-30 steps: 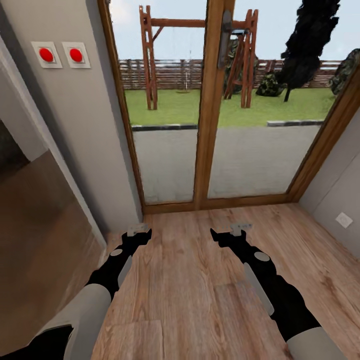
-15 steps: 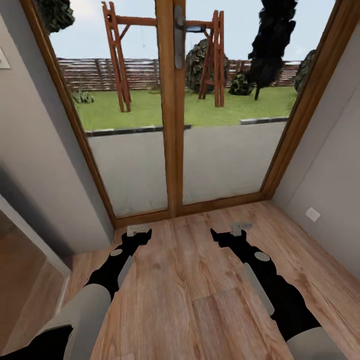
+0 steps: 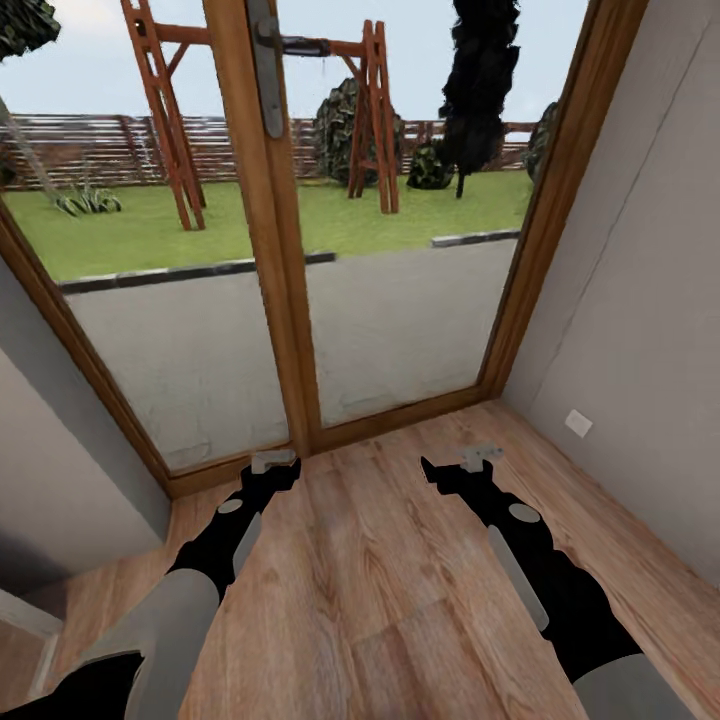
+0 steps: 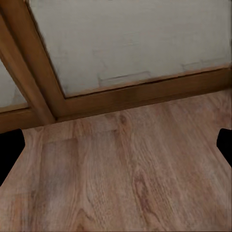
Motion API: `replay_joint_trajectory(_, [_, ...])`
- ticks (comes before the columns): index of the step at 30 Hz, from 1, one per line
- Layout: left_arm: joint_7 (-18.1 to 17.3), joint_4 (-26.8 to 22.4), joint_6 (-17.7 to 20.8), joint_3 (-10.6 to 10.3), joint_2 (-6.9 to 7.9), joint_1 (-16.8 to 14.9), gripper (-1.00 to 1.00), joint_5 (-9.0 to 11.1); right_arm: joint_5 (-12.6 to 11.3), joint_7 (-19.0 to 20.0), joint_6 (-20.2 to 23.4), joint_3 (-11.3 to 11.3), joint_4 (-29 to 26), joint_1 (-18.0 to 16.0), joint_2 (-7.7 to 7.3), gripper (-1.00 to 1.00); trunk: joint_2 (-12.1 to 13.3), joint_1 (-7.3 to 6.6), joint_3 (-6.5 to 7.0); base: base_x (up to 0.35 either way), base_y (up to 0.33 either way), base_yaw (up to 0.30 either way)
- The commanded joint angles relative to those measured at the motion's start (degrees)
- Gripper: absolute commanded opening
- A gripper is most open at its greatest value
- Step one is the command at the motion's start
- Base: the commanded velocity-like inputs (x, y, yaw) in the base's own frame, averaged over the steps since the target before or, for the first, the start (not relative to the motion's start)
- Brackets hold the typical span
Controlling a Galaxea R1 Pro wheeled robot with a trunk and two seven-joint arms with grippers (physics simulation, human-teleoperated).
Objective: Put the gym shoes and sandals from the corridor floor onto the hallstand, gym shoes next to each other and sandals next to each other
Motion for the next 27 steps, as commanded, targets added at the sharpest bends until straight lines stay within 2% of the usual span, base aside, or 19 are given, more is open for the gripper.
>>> replay_joint_trajectory(1, [-0.40,0.01,-0.22,0.49,-0.04,-0.03,1.00,-0.60,-0.26,0.01,0.26,0.06,-0.06,-0.04,-0.04,1.00,-0.02,0.01,-0.05,0.135,-0.001,-0.276])
replay_joint_trajectory(9, [-0.39,0.07,-0.32,1.12,0.32,2.30,1.00,-0.23,-0.39,0.01,0.26,0.14,-0.10,-0.04,0.21,1.00,-0.02,0.01,-0.05,0.024,0.000,-0.276])
replay_joint_trajectory(16, [-0.78,0.05,-0.52,1.26,0.53,5.67,1.00,-0.19,-0.26,0.01,0.20,0.15,0.06,-0.04,0.16,1.00,-0.02,0.01,-0.05,0.001,0.000,-0.276])
replay_joint_trajectory(19, [-1.03,0.02,-1.46,1.28,1.61,8.79,1.00,-0.06,-0.26,0.01,0.14,0.13,0.35,-0.04,0.18,1.00,-0.02,0.01,-0.05,0.000,0.000,-0.276])
replay_joint_trajectory(27, [-1.17,-0.61,-3.79,1.21,2.93,10.33,1.00,0.24,-0.35,0.01,0.09,0.15,0.41,-0.04,0.22,1.00,-0.02,0.01,-0.05,0.000,0.000,-0.278])
